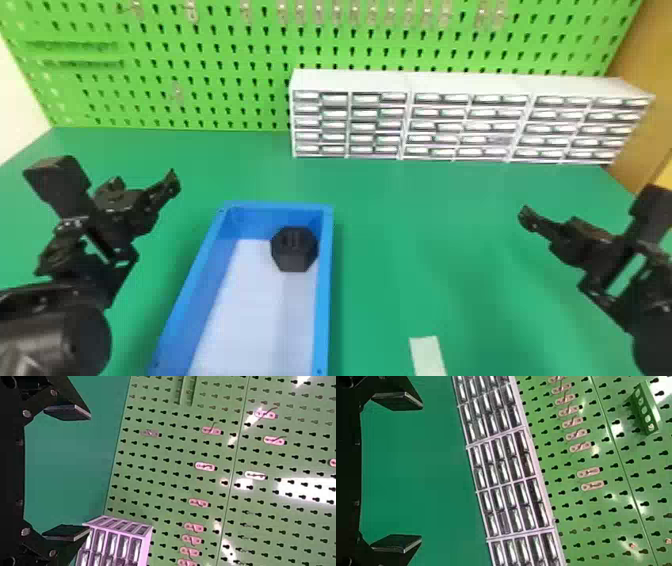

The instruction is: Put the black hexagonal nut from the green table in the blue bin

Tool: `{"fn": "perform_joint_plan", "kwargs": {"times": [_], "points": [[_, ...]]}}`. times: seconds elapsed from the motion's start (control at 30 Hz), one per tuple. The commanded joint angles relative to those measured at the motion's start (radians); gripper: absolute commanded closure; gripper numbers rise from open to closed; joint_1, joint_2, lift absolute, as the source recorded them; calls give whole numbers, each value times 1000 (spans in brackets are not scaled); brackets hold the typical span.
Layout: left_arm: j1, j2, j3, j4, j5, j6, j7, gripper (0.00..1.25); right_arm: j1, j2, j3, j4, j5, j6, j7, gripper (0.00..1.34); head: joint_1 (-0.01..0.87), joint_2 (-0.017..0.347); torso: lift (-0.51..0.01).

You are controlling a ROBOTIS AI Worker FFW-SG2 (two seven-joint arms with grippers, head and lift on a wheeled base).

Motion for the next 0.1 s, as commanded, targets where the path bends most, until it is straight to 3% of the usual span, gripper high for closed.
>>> {"fn": "perform_joint_plan", "kwargs": {"times": [0.0, 0.07], "points": [[0, 0, 2, 0, 0, 0, -2, 260, 0, 1, -1, 0, 1, 0, 0, 124, 666, 32, -100], [0, 0, 2, -2, 0, 0, 0, 260, 0, 1, -1, 0, 0, 0, 0, 124, 666, 32, -100]]}}
